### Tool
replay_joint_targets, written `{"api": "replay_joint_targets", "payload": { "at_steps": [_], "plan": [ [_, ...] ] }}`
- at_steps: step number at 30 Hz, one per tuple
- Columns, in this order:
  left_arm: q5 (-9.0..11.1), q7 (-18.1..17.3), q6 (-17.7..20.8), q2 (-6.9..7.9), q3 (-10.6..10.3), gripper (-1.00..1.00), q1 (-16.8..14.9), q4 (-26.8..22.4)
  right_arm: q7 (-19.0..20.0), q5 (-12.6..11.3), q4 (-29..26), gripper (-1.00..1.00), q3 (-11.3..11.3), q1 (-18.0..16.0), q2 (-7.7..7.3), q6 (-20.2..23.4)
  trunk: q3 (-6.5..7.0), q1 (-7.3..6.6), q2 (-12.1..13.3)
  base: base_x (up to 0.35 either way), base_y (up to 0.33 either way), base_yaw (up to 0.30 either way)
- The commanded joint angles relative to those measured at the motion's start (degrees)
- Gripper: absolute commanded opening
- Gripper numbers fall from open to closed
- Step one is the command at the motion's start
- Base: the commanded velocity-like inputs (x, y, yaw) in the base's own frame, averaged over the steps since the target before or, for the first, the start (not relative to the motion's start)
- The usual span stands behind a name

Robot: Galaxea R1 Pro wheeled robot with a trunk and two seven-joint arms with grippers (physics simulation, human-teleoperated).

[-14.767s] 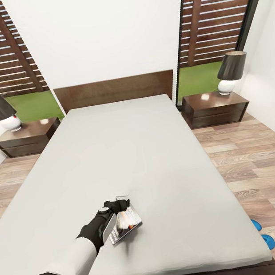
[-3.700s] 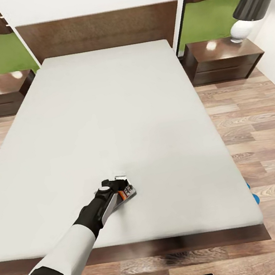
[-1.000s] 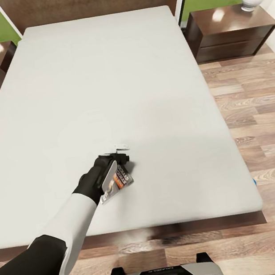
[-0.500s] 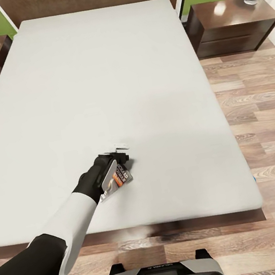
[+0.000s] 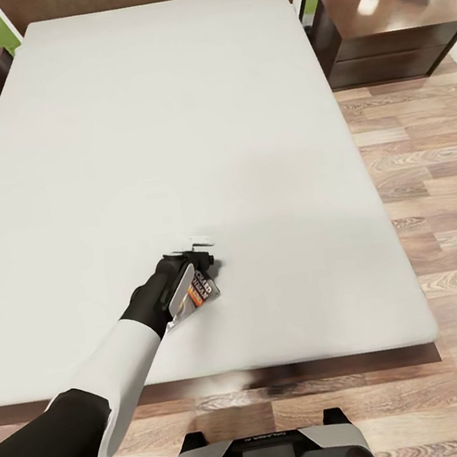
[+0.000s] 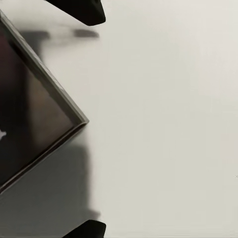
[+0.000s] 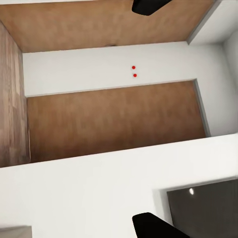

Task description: In the bedroom, move the book from the bed onto either nightstand, and place the two sandals side by side next to the bed.

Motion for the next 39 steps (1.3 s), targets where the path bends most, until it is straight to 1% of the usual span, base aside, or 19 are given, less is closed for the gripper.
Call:
{"api": "replay_joint_targets", "payload": {
  "at_steps": [1, 11, 27, 39],
  "plan": [
    [0.9, 0.4, -0.2, 0.06, -0.2, 1.0, 0.0, 1.9, -0.2, 0.6, 0.0, 1.0, -0.4, 0.0, -0.01, 0.1, -0.12, 0.03, 0.0, 0.0, 0.0, 0.0],
    [0.9, 0.4, -0.2, 0.01, -0.2, 1.0, 0.0, 1.9, -0.2, 0.6, 0.0, 1.0, -0.4, 0.0, 0.08, -0.1, -0.64, 0.03, 0.0, 0.0, 0.0, 0.0],
    [0.9, 0.4, -0.2, 0.03, -0.3, 1.0, 0.0, 1.5, -0.2, 0.6, 0.0, 1.0, -0.4, 0.0, -0.01, -0.2, -0.71, 0.03, 0.0, -0.001, 0.0, 0.0],
    [0.7, 0.5, -0.2, 0.08, -0.3, 1.0, 0.1, 1.3, -0.2, 0.6, 0.0, 1.0, -0.4, 0.0, 0.05, -0.2, -0.71, 0.03, 0.0, -0.051, 0.0, 0.0]
  ]
}}
